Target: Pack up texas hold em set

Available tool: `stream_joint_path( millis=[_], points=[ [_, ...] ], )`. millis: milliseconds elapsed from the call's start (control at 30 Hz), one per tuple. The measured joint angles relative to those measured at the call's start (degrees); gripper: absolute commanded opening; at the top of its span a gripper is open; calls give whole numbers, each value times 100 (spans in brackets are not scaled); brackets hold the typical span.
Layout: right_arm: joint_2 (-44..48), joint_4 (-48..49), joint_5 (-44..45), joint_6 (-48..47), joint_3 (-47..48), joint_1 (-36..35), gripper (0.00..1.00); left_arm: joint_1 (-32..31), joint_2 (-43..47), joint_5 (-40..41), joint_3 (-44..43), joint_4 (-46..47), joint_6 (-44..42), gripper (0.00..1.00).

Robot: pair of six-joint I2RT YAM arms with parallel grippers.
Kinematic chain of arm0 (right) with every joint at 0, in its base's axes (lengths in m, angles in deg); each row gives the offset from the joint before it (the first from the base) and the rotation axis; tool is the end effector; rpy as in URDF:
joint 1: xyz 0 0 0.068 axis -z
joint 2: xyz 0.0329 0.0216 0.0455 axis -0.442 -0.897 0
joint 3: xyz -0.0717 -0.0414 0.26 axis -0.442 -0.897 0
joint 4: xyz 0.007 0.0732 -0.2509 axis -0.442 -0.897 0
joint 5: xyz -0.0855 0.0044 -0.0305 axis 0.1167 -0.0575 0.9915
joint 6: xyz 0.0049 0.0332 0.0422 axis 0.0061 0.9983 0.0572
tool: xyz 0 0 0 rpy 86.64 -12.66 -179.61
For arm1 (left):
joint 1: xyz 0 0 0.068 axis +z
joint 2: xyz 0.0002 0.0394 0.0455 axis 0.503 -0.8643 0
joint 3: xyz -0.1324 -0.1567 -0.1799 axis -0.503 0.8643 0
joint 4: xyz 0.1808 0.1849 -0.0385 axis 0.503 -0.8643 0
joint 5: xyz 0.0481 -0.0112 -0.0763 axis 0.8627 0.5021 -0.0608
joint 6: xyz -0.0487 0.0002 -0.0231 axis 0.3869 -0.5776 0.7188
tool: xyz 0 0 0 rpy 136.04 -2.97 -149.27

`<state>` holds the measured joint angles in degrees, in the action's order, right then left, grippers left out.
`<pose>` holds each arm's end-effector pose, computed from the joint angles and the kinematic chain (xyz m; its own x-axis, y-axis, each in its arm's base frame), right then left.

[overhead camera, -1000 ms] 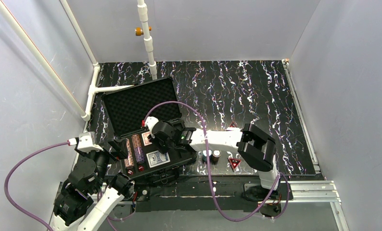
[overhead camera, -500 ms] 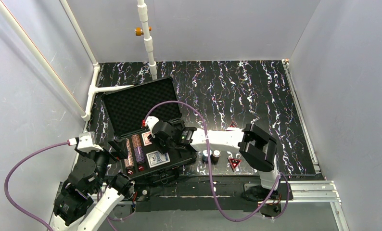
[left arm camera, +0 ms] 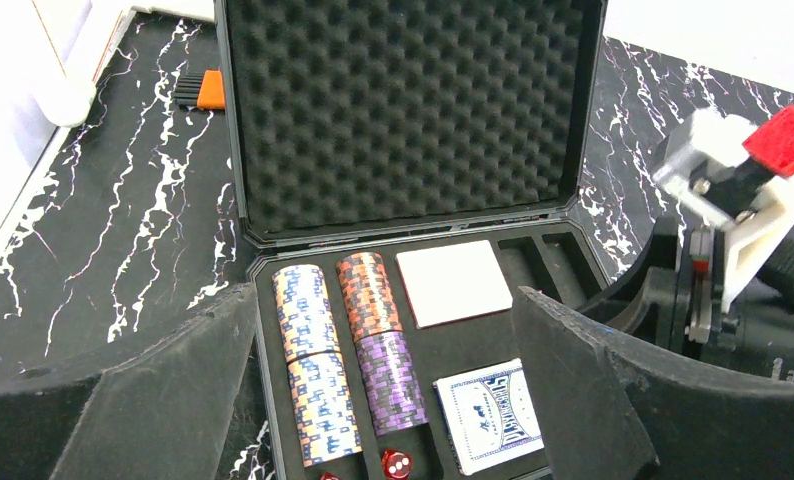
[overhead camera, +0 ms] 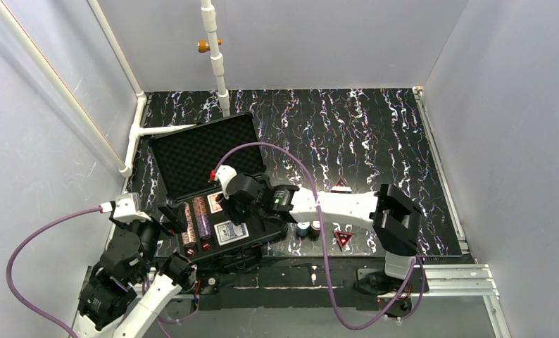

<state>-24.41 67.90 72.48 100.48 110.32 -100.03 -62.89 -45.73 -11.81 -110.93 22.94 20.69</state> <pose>0.1236 0.4064 0.2648 -0.4073 -0.3989 -0.8216 -0.8339 0.5293 0.1564 0.0098 0.0163 0.3267 -0.0773 -0.3181 -0.9449 -0.0176 0.9480 -0.3177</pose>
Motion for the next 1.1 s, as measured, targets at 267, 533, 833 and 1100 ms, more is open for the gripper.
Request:
stream_joint_path(
  millis=[267,533,833,1100],
  points=[
    [-114,245,-83,350,-675,-63,39,0,-24,0,0,-9,13,98],
    [-197,-205,-28,409,-286,-76,46,0,-28,2,0,-44,63,98],
    [-295,-173,33,417,-323,-85,45,0,-168,2,0,-48,72,98],
    [-278,-66,59,426,-345,-94,72,0,-256,2,0,-59,94,98]
  ],
)
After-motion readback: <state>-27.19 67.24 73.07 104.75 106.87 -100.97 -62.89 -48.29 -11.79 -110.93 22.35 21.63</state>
